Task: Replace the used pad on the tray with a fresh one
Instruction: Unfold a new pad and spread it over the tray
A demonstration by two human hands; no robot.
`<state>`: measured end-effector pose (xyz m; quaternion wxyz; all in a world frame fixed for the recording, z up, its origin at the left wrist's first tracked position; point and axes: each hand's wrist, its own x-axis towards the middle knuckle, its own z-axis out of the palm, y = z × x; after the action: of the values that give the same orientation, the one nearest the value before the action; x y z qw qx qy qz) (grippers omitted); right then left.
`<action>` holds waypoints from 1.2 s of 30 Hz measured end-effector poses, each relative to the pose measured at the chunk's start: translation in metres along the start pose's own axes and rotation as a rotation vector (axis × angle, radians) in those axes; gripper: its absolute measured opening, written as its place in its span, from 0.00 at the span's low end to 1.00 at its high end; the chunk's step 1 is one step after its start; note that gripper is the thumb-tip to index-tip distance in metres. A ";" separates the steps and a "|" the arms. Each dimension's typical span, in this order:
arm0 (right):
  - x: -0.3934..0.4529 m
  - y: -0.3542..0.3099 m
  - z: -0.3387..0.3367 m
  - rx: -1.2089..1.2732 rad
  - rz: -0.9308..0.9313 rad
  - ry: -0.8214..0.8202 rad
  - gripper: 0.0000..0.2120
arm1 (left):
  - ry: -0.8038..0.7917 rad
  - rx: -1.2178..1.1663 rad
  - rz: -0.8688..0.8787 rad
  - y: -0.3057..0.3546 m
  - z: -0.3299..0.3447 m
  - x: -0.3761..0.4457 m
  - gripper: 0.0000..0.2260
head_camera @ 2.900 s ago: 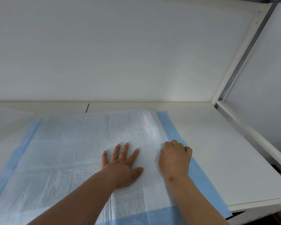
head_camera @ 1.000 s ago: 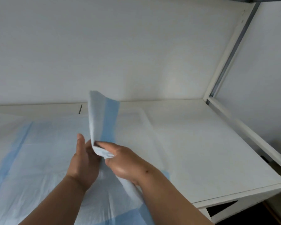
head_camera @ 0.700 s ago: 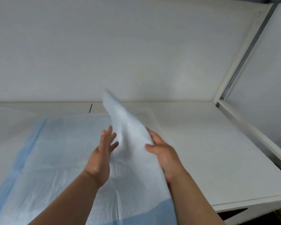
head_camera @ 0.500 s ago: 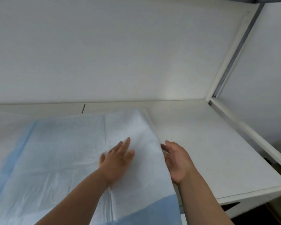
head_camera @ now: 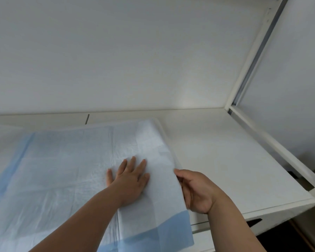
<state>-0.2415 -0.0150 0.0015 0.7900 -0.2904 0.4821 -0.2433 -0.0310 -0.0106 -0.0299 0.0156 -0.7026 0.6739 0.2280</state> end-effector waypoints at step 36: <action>-0.022 0.036 0.035 -0.194 0.048 -0.103 0.16 | -0.011 0.114 -0.123 0.019 0.006 0.002 0.30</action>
<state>-0.2152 0.0331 0.0024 0.7875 -0.3658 0.4691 -0.1612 -0.0510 -0.0124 -0.0308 0.0730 -0.7393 0.6413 0.1919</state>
